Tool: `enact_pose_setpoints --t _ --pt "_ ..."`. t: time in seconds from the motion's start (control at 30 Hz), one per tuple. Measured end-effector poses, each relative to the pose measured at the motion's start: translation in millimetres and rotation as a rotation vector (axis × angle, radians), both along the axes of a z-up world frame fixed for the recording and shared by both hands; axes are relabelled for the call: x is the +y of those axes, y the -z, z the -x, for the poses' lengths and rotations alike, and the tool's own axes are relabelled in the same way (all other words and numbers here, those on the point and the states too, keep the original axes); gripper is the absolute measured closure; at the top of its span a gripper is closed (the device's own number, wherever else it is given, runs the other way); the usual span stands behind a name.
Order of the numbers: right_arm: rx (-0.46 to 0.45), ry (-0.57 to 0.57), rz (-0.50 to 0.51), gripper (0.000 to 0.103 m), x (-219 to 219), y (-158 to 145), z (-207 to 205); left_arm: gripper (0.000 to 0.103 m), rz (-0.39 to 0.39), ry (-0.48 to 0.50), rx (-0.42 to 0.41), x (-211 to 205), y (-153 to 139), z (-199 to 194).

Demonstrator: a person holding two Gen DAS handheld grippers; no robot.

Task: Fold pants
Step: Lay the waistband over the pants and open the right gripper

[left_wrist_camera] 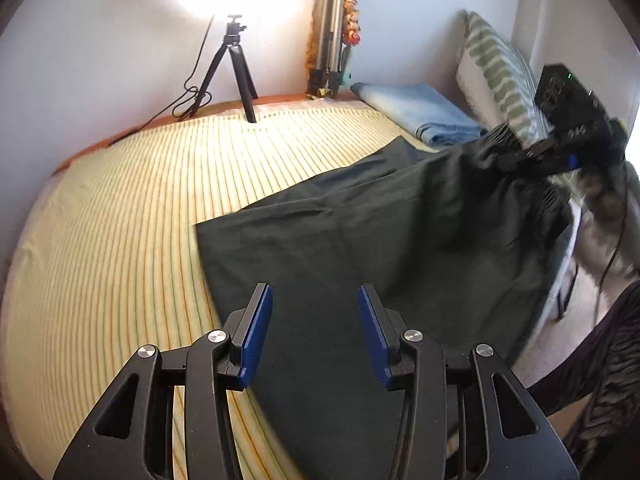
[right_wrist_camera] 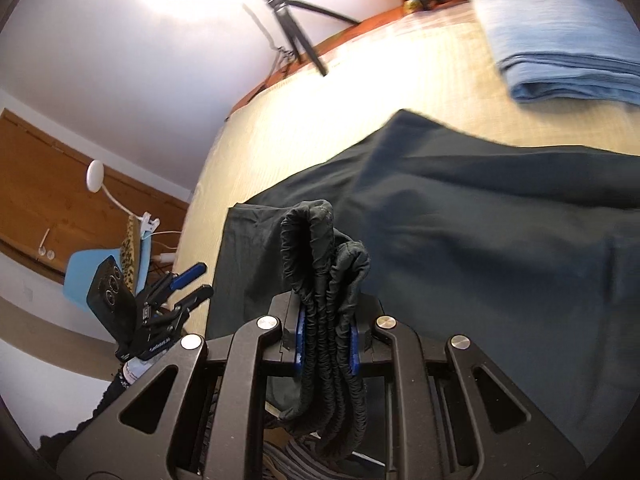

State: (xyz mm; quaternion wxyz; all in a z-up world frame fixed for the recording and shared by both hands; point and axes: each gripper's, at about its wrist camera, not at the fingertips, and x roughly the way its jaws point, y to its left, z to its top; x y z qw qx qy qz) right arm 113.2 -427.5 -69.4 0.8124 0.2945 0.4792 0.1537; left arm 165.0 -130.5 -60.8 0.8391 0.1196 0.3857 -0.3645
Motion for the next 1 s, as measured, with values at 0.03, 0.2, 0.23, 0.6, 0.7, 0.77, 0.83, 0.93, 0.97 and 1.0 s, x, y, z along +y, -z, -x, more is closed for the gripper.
enact_pose_setpoints --t 0.03,0.2,0.23,0.6,0.7,0.77,0.83,0.93,0.97,1.0 --pt "0.009 0.009 0.013 0.086 -7 -1 3 0.060 0.005 0.004 0.011 0 1 0" --pt "0.065 0.075 0.078 0.086 -51 -6 19 0.060 -0.004 0.033 0.010 -15 0 -1" --pt "0.071 0.086 0.092 0.086 -59 -9 21 0.060 -0.001 0.042 0.011 -18 0 -1" --pt "0.138 0.177 0.237 0.086 -137 -30 37 0.060 -0.039 0.160 -0.026 -61 3 16" --pt "0.151 0.184 0.256 0.086 -143 -28 41 0.060 -0.033 0.164 -0.020 -64 4 15" --pt "0.162 0.191 0.272 0.086 -149 -27 44 0.060 -0.029 0.160 -0.014 -64 5 13" --pt "0.170 0.197 0.283 0.086 -157 -27 47 0.060 -0.027 0.158 -0.008 -64 6 11" --pt "0.178 0.221 0.300 0.086 -173 -29 52 0.060 -0.029 0.165 -0.003 -65 9 10" --pt "0.180 0.233 0.307 0.086 -179 -30 53 0.060 -0.030 0.169 0.000 -66 9 10" --pt "0.185 0.245 0.319 0.086 -186 -30 54 0.060 -0.032 0.172 0.000 -66 10 11"
